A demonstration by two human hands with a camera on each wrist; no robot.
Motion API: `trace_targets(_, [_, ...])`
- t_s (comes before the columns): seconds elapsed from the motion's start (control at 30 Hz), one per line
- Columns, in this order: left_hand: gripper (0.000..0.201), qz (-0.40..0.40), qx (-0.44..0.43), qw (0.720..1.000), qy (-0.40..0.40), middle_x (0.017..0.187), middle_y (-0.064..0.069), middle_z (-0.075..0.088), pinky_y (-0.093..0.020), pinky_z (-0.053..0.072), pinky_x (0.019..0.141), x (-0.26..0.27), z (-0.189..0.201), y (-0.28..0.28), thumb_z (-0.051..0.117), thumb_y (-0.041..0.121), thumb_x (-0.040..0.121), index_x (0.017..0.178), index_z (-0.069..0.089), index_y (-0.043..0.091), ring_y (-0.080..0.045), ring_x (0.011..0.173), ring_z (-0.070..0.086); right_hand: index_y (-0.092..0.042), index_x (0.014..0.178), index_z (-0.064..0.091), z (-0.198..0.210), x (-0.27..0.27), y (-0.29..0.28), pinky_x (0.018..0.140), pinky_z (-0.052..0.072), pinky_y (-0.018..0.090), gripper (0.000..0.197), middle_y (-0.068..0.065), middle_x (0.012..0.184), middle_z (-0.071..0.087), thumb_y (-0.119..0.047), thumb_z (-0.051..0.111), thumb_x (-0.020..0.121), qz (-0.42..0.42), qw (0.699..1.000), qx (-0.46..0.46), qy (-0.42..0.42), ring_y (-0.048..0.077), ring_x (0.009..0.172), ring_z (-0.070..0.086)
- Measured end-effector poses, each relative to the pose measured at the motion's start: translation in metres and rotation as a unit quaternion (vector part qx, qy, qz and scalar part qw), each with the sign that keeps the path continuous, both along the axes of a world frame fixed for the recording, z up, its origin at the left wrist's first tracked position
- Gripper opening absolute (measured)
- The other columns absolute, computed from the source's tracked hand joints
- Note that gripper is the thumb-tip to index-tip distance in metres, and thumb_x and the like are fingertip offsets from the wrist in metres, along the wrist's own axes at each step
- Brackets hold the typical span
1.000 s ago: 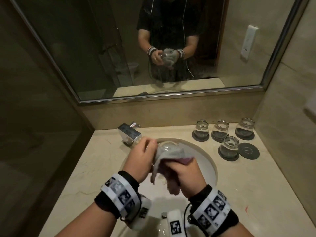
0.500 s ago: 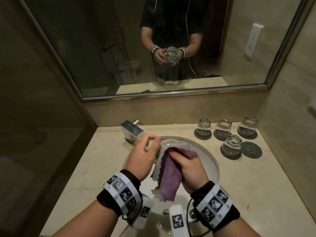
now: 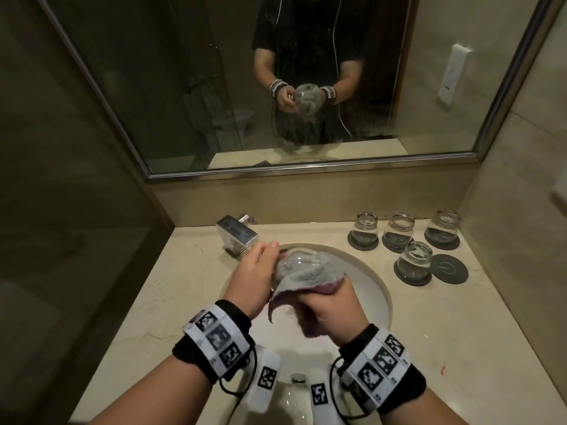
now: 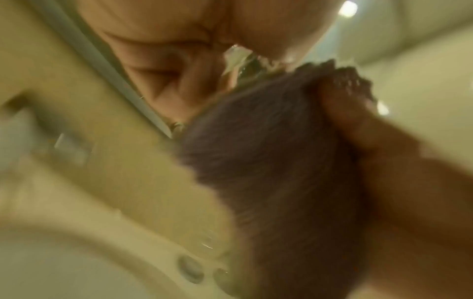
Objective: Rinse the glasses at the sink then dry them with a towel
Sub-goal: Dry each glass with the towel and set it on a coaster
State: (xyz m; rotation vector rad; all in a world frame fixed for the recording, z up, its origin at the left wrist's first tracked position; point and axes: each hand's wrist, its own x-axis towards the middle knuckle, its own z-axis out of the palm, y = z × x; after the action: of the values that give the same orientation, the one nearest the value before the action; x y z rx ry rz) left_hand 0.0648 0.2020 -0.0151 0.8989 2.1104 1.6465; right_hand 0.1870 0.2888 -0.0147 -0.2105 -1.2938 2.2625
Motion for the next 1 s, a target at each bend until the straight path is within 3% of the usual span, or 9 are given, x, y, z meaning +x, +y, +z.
trace_targets(0.1, [0.033, -0.01, -0.035, 0.966, 0.255, 0.086, 0.012, 0.062, -0.015, 0.041, 0.075, 0.004, 0.008, -0.006, 0.041, 0.053, 0.087, 0.093, 0.057, 0.024, 0.001, 0.083, 0.055, -0.004, 0.091, 0.073, -0.007, -0.004, 0.001, 0.083, 0.055, 0.041, 0.019, 0.02, 0.096, 0.069, -0.002, 0.063, 0.075, 0.05, 0.985, -0.162, 0.005, 0.031, 0.092, 0.065])
trace_targets(0.17, [0.041, -0.017, -0.055, 0.976, 0.209, 0.082, 0.015, 0.062, -0.019, 0.042, 0.075, 0.003, 0.006, -0.006, 0.039, 0.061, 0.085, 0.092, 0.059, 0.026, 0.001, 0.081, 0.056, -0.006, 0.095, 0.073, -0.012, -0.005, 0.004, 0.086, 0.053, 0.039, 0.021, 0.018, 0.101, 0.07, -0.002, 0.065, 0.076, 0.027, 0.986, -0.166, -0.002, 0.028, 0.095, 0.066])
trace_targets(0.27, [0.063, -0.017, -0.029, 0.995, -0.094, 0.091, 0.012, 0.072, -0.033, 0.047, 0.088, -0.005, 0.0, 0.002, 0.04, 0.075, 0.078, 0.096, 0.068, 0.021, -0.011, 0.091, 0.066, -0.002, 0.09, 0.072, -0.005, -0.005, 0.006, 0.08, 0.053, 0.028, 0.025, 0.01, 0.09, 0.074, 0.008, 0.064, 0.069, -0.02, 0.999, -0.038, -0.027, 0.021, 0.087, 0.07])
trace_targets(0.47, [0.043, -0.022, -0.076, 0.967, 0.244, 0.089, 0.013, 0.063, -0.017, 0.043, 0.078, 0.004, 0.006, -0.007, 0.037, 0.06, 0.088, 0.1, 0.059, 0.025, -0.003, 0.086, 0.057, -0.005, 0.096, 0.073, -0.015, -0.005, 0.004, 0.085, 0.053, 0.037, 0.023, 0.017, 0.1, 0.07, -0.004, 0.061, 0.076, 0.042, 0.984, -0.17, 0.001, 0.026, 0.095, 0.067])
trace_targets(0.6, [0.054, -0.013, -0.035, 0.997, -0.062, 0.09, 0.006, 0.071, -0.032, 0.048, 0.088, -0.002, 0.002, 0.002, 0.039, 0.068, 0.088, 0.091, 0.066, 0.022, -0.013, 0.092, 0.066, 0.0, 0.09, 0.072, -0.009, -0.004, 0.007, 0.074, 0.056, 0.037, 0.023, 0.012, 0.09, 0.074, 0.001, 0.068, 0.067, -0.031, 0.995, 0.076, -0.051, 0.026, 0.082, 0.07])
trace_targets(0.7, [0.036, 0.005, -0.067, 0.994, 0.083, 0.077, 0.006, 0.066, -0.029, 0.049, 0.073, 0.001, 0.006, 0.0, 0.043, 0.057, 0.09, 0.086, 0.059, 0.024, -0.018, 0.077, 0.062, -0.003, 0.077, 0.073, -0.002, -0.002, 0.003, 0.058, 0.054, 0.03, 0.011, 0.008, 0.074, 0.072, 0.004, 0.068, 0.071, -0.005, 0.999, 0.024, -0.028, 0.021, 0.063, 0.067])
trace_targets(0.8, [0.037, -0.021, -0.073, 0.976, 0.202, 0.078, 0.007, 0.064, -0.031, 0.049, 0.066, 0.003, 0.009, -0.005, 0.037, 0.061, 0.087, 0.097, 0.055, 0.03, -0.012, 0.072, 0.061, -0.003, 0.095, 0.071, -0.01, -0.006, 0.001, 0.083, 0.055, 0.039, 0.019, 0.022, 0.098, 0.07, -0.009, 0.059, 0.082, -0.023, 0.977, -0.211, 0.007, 0.028, 0.091, 0.069])
trace_targets(0.9, [0.035, -0.002, -0.063, 0.984, 0.169, 0.082, 0.007, 0.065, -0.035, 0.051, 0.07, 0.005, 0.01, -0.002, 0.037, 0.061, 0.09, 0.098, 0.054, 0.032, -0.011, 0.078, 0.063, -0.001, 0.105, 0.068, -0.012, -0.008, -0.001, 0.091, 0.051, 0.045, 0.031, 0.02, 0.106, 0.07, -0.015, 0.068, 0.077, -0.143, 0.983, -0.114, -0.022, 0.03, 0.1, 0.067])
trace_targets(1.0, [0.026, 0.027, -0.047, 0.995, 0.087, 0.083, 0.003, 0.064, -0.029, 0.046, 0.07, 0.008, 0.012, 0.0, 0.041, 0.044, 0.1, 0.091, 0.056, 0.024, -0.004, 0.074, 0.059, -0.006, 0.1, 0.065, -0.015, -0.004, 0.004, 0.084, 0.055, 0.037, 0.035, 0.003, 0.09, 0.072, -0.002, 0.08, 0.069, -0.239, 0.965, 0.064, -0.084, 0.01, 0.083, 0.069])
